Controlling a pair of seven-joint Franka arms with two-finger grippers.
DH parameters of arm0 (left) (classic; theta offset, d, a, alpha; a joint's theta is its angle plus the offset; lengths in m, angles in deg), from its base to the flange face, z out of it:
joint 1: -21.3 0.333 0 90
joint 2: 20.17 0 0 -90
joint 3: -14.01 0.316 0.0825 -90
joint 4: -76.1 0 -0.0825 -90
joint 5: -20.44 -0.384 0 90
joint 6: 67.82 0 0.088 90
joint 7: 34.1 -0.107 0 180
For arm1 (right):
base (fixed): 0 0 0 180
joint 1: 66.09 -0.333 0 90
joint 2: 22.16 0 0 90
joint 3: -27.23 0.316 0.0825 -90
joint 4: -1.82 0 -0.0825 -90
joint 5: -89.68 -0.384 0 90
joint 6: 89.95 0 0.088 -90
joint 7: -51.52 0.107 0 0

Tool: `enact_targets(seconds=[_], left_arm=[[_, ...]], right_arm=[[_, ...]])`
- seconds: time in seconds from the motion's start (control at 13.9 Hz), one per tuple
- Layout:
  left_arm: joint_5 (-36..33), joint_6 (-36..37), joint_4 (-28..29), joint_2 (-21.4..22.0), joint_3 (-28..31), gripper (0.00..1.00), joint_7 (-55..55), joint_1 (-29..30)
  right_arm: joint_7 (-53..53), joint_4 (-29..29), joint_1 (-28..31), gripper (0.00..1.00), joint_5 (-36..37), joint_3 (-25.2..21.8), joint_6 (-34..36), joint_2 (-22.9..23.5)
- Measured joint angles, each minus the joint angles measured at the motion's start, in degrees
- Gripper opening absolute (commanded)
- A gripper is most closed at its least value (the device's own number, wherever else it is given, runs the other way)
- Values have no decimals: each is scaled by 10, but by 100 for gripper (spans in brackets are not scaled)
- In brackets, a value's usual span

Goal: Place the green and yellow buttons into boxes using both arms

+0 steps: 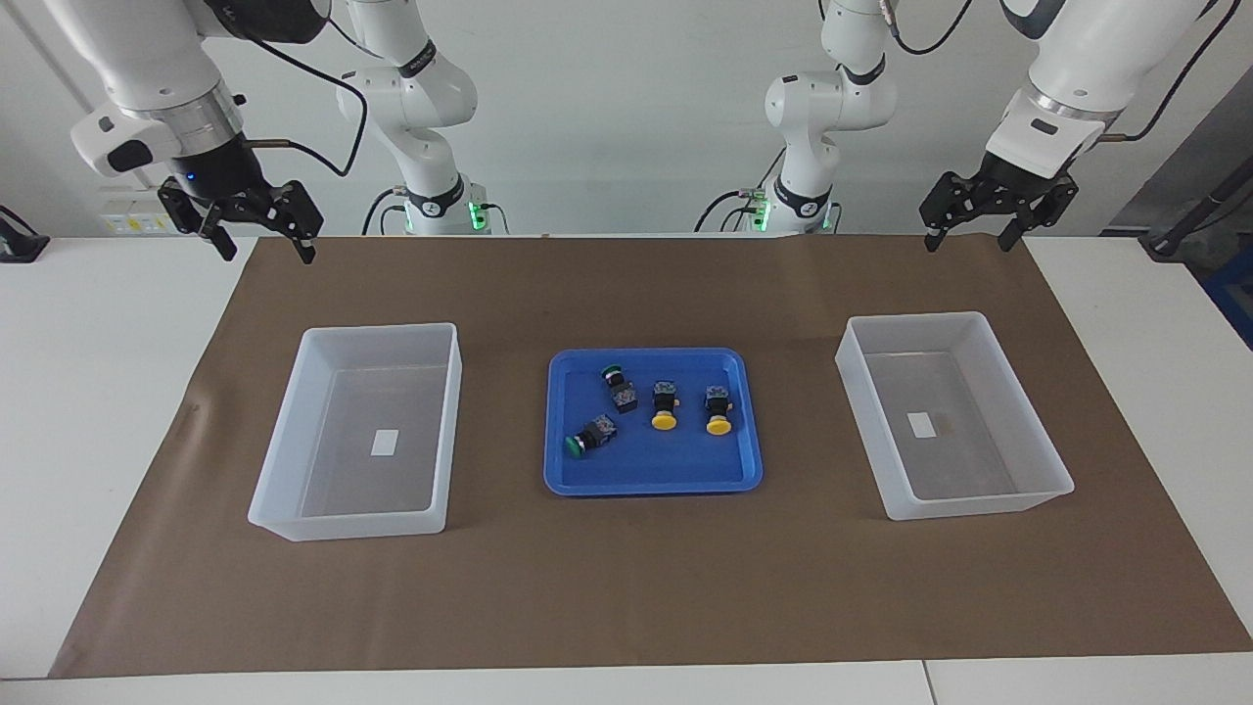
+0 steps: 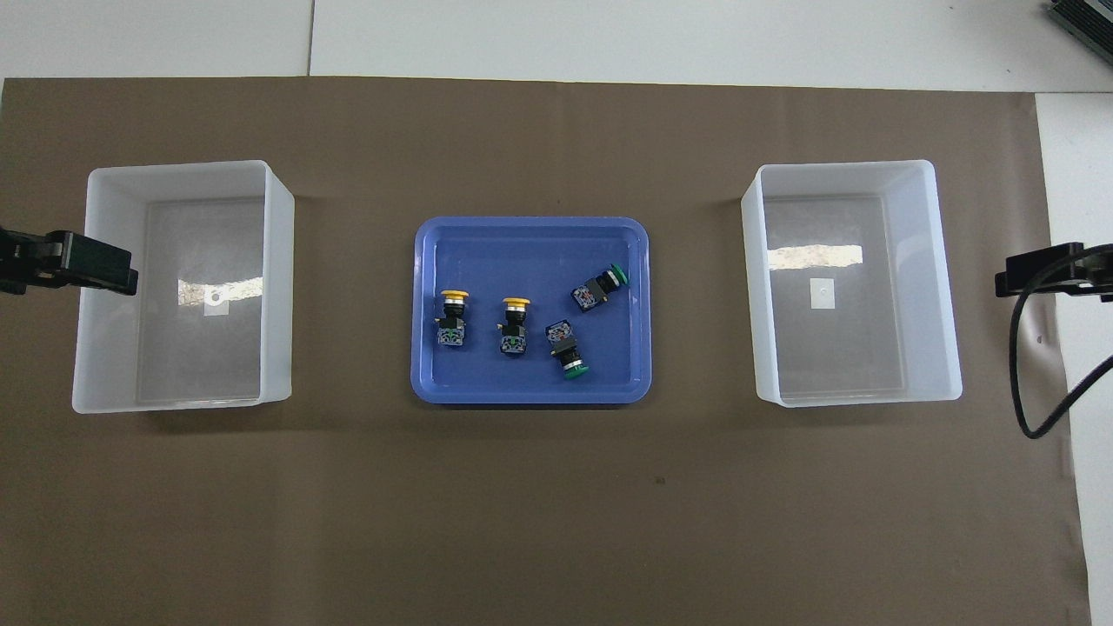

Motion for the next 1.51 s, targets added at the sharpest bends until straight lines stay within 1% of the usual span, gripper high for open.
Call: enact_targets(seconds=[0.43,0.65,0.79,1.01,1.23,1.37,1.51], left_arm=[[0,0,0,0,0,100,0,0],[0,0,0,0,0,100,0,0],[0,0,0,0,0,100,0,0],[0,0,0,0,0,100,0,0],[0,1,0,0,0,100,0,0],[0,1,0,0,-2,100,0,-1],[0,1,1,0,-3,100,0,-1]], right_arm=[[4,1,-6,100,0,0,0,0],[20,14,-11,100,0,0,-4,-4],[57,19,-33,100,0,0,-21,-4],[137,37,-84,100,1,2,-66,4],[194,52,-115,100,1,2,-109,33],[266,58,-150,100,1,2,-157,77],[339,59,-190,100,12,3,-211,130]])
